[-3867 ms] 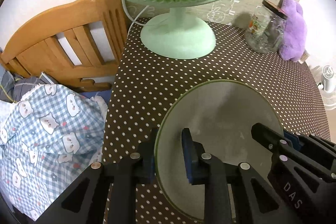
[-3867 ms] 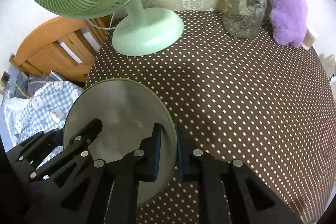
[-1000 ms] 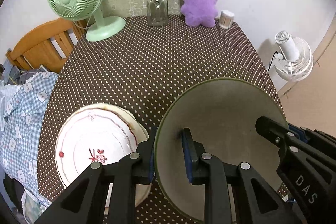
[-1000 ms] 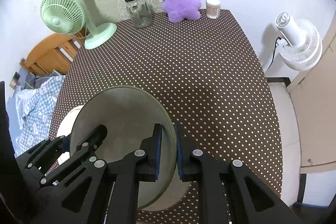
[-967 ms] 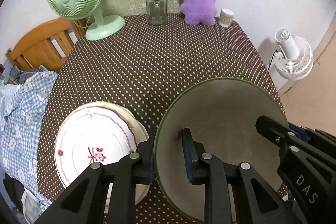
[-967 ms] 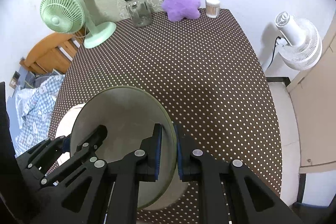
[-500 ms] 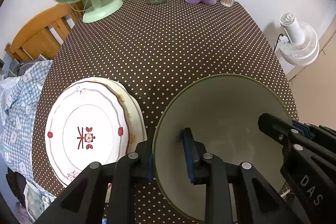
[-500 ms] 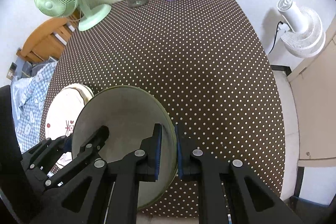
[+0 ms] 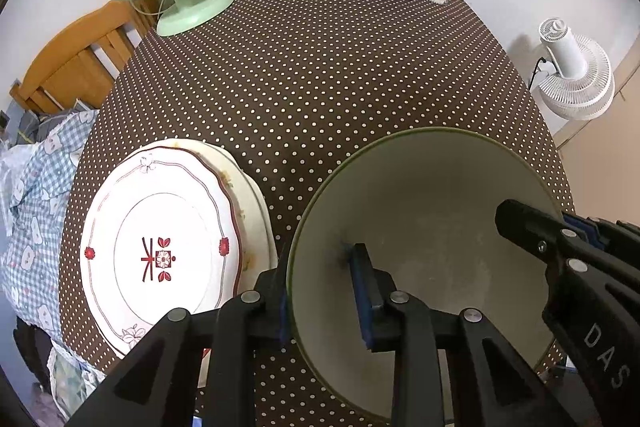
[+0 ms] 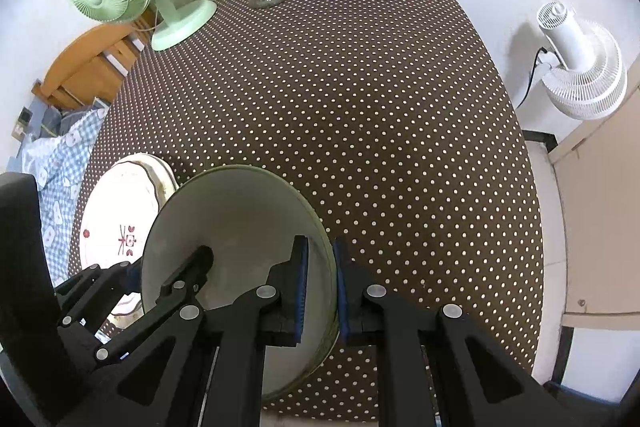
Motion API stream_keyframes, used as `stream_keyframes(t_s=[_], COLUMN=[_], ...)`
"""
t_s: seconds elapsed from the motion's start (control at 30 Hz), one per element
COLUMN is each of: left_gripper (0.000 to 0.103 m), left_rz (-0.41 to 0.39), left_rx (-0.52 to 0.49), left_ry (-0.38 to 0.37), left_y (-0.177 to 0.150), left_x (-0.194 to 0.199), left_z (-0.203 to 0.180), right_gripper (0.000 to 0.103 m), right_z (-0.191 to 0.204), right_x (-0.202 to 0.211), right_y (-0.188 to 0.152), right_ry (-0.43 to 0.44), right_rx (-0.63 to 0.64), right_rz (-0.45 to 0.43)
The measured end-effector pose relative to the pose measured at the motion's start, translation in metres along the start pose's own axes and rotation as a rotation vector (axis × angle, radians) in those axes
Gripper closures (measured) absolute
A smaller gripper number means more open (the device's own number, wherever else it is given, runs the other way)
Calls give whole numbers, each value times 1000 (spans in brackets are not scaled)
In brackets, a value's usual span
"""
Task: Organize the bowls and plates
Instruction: 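Lift the bowls with both grippers and carry them toward the plate stack, then hold the bowls with both grippers and bring them over the plate stack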
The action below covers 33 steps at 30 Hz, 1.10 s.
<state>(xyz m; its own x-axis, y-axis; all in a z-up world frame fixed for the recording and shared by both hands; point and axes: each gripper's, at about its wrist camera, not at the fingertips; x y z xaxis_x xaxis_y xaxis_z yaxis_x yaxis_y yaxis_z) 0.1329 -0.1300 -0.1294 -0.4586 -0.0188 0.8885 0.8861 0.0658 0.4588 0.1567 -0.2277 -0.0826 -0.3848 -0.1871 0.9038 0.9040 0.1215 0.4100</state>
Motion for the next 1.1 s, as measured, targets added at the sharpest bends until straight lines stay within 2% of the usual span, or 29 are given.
stream_keyframes(t_s=[0.3,0.57,0.73,0.77,0.83,0.87,0.9,1.0,1.1], left_gripper=[79,79,63,61,43,40,38,31,31], left_rz=[20,13,13,11,1,-3,-9,-6,-5], left_rx=[5,6,27,24,21,21,19,27,20], left_ry=[7,2,-43,-46,-58,-62,-71,-89,-107], left_y=[-11,-12,-12,-12,-12,-12,-13,-12,-9], left_x=[-1,1,1,1,2,2,3,1,-1], left_z=[-1,0,4,3,5,6,7,13,19], right_gripper=[87,86,86,82,60,45,39,36,36], right_z=[-3,-9,-15,-16,-19,-22,-24,-25,-26], right_x=[-6,-1,2,2,0,0,-1,-4,-6], right_y=[1,-7,-11,-11,-13,-15,-17,-21,-27], right_ry=[26,51,80,79,89,98,106,88,85], right_rx=[-2,-45,-69,-73,-95,-111,-133,-151,-180], right_rz=[15,-27,-43,-44,-28,-25,-29,-24,-16])
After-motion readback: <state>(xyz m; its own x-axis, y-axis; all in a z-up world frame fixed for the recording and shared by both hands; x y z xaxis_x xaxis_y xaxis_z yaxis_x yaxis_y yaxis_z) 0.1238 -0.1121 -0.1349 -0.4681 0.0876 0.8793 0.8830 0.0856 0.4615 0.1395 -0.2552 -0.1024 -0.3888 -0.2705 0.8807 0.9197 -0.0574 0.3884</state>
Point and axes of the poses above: each gripper's, at about its wrist camera, not at the fingertips, and x roughly against the way its jaws point, z to its left, y to its top, and after that the axes turned 5 degrees about -z, right-handed
